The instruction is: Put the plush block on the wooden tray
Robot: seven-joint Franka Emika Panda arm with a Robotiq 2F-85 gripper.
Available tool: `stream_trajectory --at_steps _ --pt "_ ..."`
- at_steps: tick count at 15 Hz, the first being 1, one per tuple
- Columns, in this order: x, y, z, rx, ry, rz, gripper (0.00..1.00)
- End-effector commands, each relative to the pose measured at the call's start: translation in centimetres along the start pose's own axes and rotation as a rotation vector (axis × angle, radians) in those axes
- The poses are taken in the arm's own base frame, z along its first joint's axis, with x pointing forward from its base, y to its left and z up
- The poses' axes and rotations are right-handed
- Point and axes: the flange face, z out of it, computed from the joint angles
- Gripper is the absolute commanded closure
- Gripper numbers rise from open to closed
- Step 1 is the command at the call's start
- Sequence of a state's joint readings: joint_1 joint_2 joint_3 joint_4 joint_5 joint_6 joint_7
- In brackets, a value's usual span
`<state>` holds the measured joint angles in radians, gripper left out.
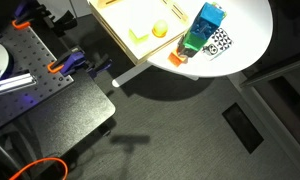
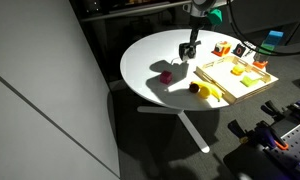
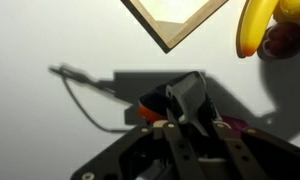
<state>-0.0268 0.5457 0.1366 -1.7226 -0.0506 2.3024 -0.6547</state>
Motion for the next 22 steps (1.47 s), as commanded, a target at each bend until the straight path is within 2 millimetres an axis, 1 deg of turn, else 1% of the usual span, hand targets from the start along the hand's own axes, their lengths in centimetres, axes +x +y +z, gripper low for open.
stream_trajectory --at_steps 1,4,7,10,16,17,18,19,20,22 --pt "-3.2 -0.8 -2.8 0.01 -0.027 0.037 0.93" --pt "-6.0 -1.0 -4.1 0.004 -0.048 0.058 0.93" --pt "-9.3 -1.4 -5.2 -0.001 -0.073 0.081 0.94" --pt "-12.6 -1.9 -6.5 -0.004 -0.094 0.11 0.93" --pt "-18.5 -2.9 -9.7 -0.014 -0.104 0.179 0.93" --pt "-19.4 -2.9 -10.2 -0.014 -0.099 0.193 0.88" --pt "-20.1 -2.9 -10.6 -0.018 -0.092 0.203 0.54" --pt "-20.7 -2.9 -11.0 -0.02 -0.085 0.215 0.53" --pt "-21.2 -2.9 -11.5 -0.026 -0.075 0.226 0.47" --pt "-22.0 -2.9 -12.4 -0.036 -0.058 0.24 0.3"
